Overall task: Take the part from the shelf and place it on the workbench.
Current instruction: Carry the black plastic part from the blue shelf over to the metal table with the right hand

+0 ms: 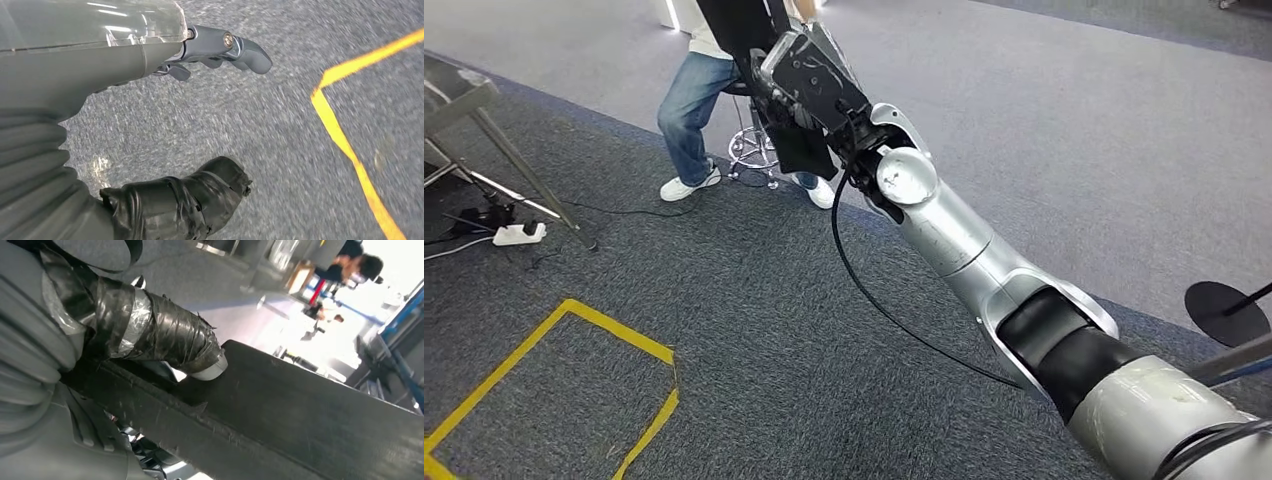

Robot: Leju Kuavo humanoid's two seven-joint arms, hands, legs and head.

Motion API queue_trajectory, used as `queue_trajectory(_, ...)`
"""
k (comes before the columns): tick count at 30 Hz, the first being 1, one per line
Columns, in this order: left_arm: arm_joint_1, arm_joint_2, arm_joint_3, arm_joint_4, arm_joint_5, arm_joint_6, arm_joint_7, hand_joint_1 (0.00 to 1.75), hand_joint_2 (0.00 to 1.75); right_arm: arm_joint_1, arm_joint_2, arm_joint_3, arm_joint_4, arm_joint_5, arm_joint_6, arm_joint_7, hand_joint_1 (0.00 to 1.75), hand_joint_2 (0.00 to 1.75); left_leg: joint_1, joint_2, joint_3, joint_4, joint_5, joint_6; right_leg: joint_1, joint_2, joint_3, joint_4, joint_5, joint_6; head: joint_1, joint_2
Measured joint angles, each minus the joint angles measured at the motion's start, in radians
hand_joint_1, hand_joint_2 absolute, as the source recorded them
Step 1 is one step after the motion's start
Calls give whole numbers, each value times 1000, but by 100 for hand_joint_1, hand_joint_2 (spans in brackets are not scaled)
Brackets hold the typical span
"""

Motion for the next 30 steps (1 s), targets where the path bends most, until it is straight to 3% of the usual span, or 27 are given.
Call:
queue_trajectory(2,-2,0,0,0,-2,0,0,0,175,-2,0,0,-1,0,0,0,175,175,-12,18,30,-56,6,13,5,-19,8,-1,-10,12,3,0)
queue_trajectory(4,-3,1,0,0,-3,0,0,0,175,-3,0,0,-4,0,0,1,175,175,-17,-5,35,-57,0,29,5,-37,20,-5,-19,26,5,0)
queue_trajectory(5,-2,1,0,0,-3,0,0,0,175,-3,1,0,-6,0,0,1,175,175,-16,-19,42,-61,-2,35,2,-33,27,-1,-26,33,7,0)
queue_trajectory(6,-2,2,0,0,-3,0,0,0,175,-5,1,0,-8,0,0,0,175,175,-14,-31,51,-65,-4,42,-1,-12,25,17,-39,38,7,0)
queue_trajectory(7,-3,2,0,0,-3,0,0,0,175,-7,0,-1,-10,0,0,0,175,175,-11,-42,59,-69,-5,49,-3,19,8,57,-59,41,8,0)
queue_trajectory(9,-7,2,0,0,-3,0,0,0,175,-11,-1,-1,-11,0,0,0,175,175,-11,-64,66,-70,-9,60,-2,79,-70,192,-110,39,8,0)
queue_trajectory(10,-10,2,0,0,-3,0,0,0,175,-9,-2,-1,-11,0,0,0,175,175,-12,-77,67,-68,-12,63,0,90,-114,258,-129,38,8,0)
queue_trajectory(11,-10,2,0,0,-3,0,0,0,175,-6,-3,-1,-11,0,0,0,175,175,-13,-91,67,-67,-14,65,1,95,-146,295,-128,36,8,0)
queue_trajectory(12,-10,2,0,0,-3,0,0,0,175,-2,-4,-1,-11,0,0,1,175,175,-15,-107,68,-64,-16,65,2,97,-160,293,-107,33,8,0)
queue_trajectory(13,-8,2,0,0,-3,0,0,0,175,1,-4,-1,-11,0,0,1,175,175,-15,-124,70,-62,-18,65,2,101,-153,252,-68,29,8,0)
queue_trajectory(14,-7,2,0,0,-3,0,0,0,175,1,-5,-1,-11,0,0,1,175,175,-15,-139,71,-59,-21,63,2,113,-130,180,-18,25,9,0)
queue_trajectory(16,-8,1,0,0,-3,0,0,0,175,-2,-5,-1,-12,0,0,0,175,175,-14,-167,69,-53,-26,56,-1,162,-81,54,40,18,6,0)
queue_trajectory(18,-9,1,0,0,-4,0,1,0,175,-3,-5,-1,-14,0,0,1,175,175,-8,-191,63,-53,-26,45,0,184,-61,11,45,14,5,0)
queue_trajectory(20,-6,1,0,0,-4,0,1,0,175,-4,-5,-1,-15,0,0,1,175,175,-3,-206,59,-58,-24,33,0,157,-51,0,46,7,6,0)
queue_trajectory(22,-2,1,0,0,-3,0,1,0,175,-6,-5,-1,-15,0,0,1,175,175,-8,-154,45,-30,-40,22,-4,129,-33,-17,47,-5,4,0)
queue_trajectory(24,-5,1,0,0,-3,0,1,0,175,-10,-5,-1,-15,0,0,0,175,175,-7,-78,-7,70,-85,13,-4,100,-19,-27,44,-14,3,0)
queue_trajectory(26,-8,1,0,0,-2,0,2,0,175,-11,-6,-1,-15,0,0,1,175,175,0,-52,-71,178,-118,4,-3,71,-13,-26,37,-17,3,0)
queue_trajectory(27,-7,1,0,0,-2,0,2,0,175,-9,-6,-1,-15,0,1,1,175,175,4,-48,-83,192,-112,0,-3,57,-10,-26,32,-16,3,0)
queue_trajectory(28,-5,1,0,0,-2,0,2,0,175,-8,-5,-1,-15,0,2,1,175,175,7,-42,-75,169,-89,-3,-4,43,-6,-25,27,-13,3,0)
queue_trajectory(30,-3,2,0,0,-1,0,2,0,175,-7,-6,-1,-16,0,3,1,175,175,7,-11,-12,40,-25,-4,-4,18,5,-23,16,-5,2,0)
